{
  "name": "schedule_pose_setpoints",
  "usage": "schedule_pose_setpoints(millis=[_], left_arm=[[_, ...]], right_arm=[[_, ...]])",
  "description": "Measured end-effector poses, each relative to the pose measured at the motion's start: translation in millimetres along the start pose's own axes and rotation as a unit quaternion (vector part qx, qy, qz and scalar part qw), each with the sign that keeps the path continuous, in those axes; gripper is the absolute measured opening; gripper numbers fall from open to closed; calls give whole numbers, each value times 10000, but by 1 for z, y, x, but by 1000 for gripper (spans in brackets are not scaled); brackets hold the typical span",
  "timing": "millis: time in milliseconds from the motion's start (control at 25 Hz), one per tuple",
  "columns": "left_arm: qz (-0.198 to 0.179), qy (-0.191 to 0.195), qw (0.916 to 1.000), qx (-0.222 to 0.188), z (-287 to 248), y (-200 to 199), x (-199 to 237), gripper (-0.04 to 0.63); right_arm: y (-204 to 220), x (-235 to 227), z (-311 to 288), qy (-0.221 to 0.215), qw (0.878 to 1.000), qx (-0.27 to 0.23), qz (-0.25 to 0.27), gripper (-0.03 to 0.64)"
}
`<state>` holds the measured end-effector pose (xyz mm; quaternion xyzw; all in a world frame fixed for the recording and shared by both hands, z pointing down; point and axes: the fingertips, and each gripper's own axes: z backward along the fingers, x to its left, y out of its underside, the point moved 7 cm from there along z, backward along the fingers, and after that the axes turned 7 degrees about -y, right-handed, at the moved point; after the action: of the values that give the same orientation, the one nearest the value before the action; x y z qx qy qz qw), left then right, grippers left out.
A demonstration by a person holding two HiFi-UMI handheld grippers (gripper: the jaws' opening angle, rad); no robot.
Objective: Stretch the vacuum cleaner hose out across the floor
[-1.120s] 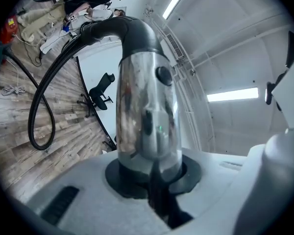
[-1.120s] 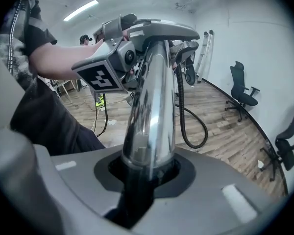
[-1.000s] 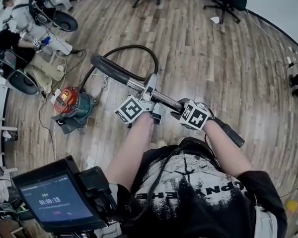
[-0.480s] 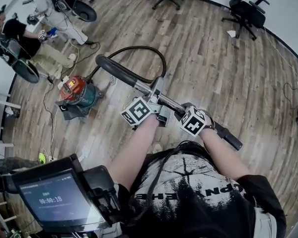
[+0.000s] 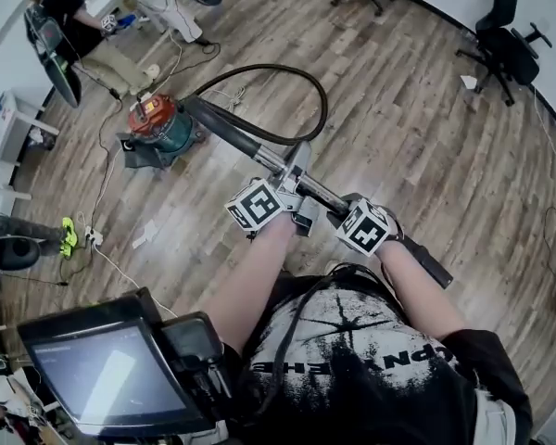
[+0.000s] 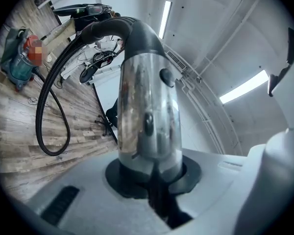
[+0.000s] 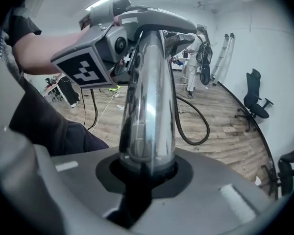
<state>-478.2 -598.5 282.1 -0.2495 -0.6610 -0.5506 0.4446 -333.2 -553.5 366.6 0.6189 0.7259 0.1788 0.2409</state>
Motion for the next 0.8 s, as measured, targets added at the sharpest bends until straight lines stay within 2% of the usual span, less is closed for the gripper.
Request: schedule_pose_setpoints(millis=[200, 360, 520, 800], left_arm=[[-80, 30, 9999, -150, 15, 27, -14, 43], [-231, 122, 9996, -73, 27, 41, -30, 41], [-319, 124, 9994, -53, 44, 43, -39, 40], [-208, 77, 9996, -195, 97, 59, -46, 40]], right_arm=[[25, 19, 7, -365, 9992, -167, 80, 67], [38, 40, 13, -758, 9964, -366, 64, 67], [37, 57, 14, -780, 9958, -454, 133, 67], [48, 107, 15, -751, 9964, -302, 265, 67]])
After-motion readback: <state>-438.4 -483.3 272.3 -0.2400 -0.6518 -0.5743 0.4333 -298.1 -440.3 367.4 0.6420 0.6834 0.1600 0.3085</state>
